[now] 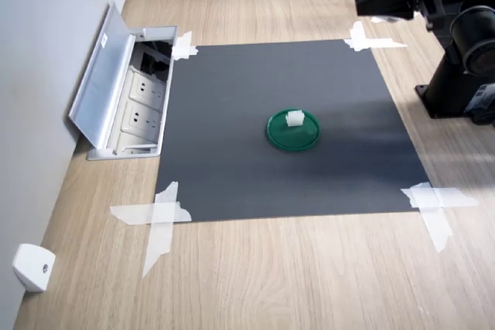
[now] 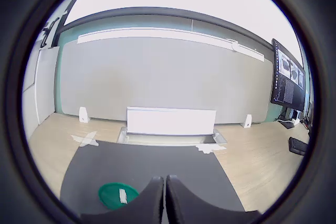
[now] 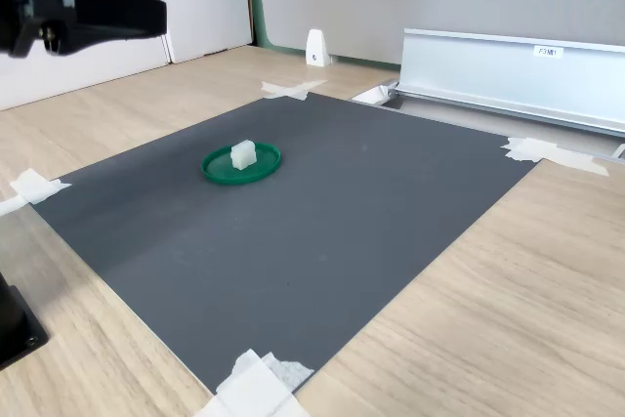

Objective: Grasp a white terminal and put it on the green lid.

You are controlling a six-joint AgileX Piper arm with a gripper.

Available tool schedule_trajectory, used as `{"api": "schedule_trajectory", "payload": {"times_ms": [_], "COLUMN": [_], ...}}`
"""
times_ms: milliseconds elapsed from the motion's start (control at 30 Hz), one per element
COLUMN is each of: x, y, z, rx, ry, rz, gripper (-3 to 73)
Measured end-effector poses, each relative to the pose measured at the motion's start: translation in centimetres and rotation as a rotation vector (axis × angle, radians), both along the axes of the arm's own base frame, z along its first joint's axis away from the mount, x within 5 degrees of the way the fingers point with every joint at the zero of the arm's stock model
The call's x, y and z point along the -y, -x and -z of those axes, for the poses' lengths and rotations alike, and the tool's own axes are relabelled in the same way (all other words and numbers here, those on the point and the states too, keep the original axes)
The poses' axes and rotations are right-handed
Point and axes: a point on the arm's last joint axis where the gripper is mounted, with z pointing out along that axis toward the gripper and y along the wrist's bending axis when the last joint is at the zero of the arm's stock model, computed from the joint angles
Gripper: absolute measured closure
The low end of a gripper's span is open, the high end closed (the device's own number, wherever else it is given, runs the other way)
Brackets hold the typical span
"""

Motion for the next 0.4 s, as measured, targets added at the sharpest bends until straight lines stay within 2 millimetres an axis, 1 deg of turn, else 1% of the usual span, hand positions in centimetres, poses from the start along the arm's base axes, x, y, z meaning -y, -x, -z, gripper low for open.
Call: {"api": "schedule_trajectory", "payload": {"times_ms": [333, 400], "x": [0.1, 0.1], "y": [-0.5, -0.6], "z": [4.1, 4.3], "rx": [-0.126, -0.118], "ry": [-0.018, -0.018], "rz": [-0.001, 0.002], "gripper": [70.0, 70.1]}}
